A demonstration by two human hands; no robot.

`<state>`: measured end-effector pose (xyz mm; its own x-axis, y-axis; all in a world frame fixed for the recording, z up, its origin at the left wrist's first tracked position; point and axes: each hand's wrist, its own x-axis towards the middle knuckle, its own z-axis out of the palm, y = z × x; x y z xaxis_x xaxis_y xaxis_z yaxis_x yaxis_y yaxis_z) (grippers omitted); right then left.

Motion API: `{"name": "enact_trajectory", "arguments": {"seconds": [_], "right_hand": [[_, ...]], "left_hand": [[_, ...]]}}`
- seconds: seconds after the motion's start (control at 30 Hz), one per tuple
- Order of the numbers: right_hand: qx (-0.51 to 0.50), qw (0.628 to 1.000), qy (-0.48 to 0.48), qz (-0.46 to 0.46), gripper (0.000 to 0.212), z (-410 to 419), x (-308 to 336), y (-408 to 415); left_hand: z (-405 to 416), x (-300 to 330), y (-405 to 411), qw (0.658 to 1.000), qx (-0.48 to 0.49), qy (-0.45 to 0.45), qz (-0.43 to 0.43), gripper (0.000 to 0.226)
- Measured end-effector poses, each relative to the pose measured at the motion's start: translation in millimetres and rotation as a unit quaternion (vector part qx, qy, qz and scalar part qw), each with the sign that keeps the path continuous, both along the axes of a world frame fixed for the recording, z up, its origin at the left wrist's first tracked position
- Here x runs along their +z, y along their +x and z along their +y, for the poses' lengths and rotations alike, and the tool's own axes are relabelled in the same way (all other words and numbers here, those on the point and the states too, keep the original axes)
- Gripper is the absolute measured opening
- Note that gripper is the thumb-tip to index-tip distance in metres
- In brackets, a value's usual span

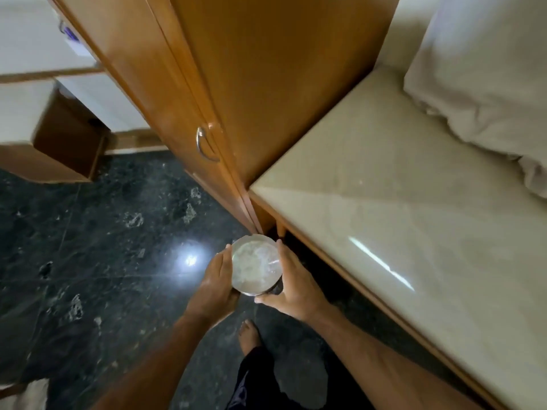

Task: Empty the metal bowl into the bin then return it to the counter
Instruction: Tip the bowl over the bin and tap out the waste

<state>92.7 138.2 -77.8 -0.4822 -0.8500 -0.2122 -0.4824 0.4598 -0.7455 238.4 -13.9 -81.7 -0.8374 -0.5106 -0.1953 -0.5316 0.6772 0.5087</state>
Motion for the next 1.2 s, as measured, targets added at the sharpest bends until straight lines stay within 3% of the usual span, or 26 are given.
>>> {"name": "enact_trajectory", "arguments": {"seconds": [0.27,0.5,0.67,0.73,0.8,0.93,1.07,1.2], "right_hand": [[-0.033,0.992,0.103,-0.061,0.135,-7.3,-167.0,14.3],[-0.059,0.988,0.131,-0.059,0.130,-22.4,-276.3,7.0],[-0.054,0.987,0.144,-0.037,0.100,-40.7,-319.9,0.5],[-0.056,0.987,0.144,-0.033,0.083,-44.6,-328.9,-5.3],[-0.067,0.988,0.137,-0.039,0.068,-46.7,-335.0,-13.5],[-0.102,0.982,0.147,-0.064,0.051,-55.2,-348.0,-29.5],[-0.136,0.974,0.162,-0.080,0.039,-71.7,-362.2,-49.3],[-0.115,0.962,0.204,-0.137,0.044,-89.3,-373.6,-65.1]], "left_hand": [[-6.0,-169.7,12.2,0.996,-0.029,0.064,-0.056,0.094],[-26.3,-274.5,-0.8,0.993,-0.046,0.092,-0.059,0.089],[-40.5,-317.3,-8.0,0.988,0.004,0.140,-0.069,0.086],[-46.4,-323.6,-10.2,0.979,0.043,0.188,-0.066,0.073],[-49.8,-324.5,-16.1,0.966,0.090,0.232,-0.066,0.060],[-53.9,-332.6,-37.2,0.942,0.148,0.297,-0.044,0.053],[-57.9,-347.6,-60.9,0.852,0.288,0.437,0.013,0.041],[-60.2,-369.6,-69.2,0.800,0.382,0.459,0.051,0.028]]}}
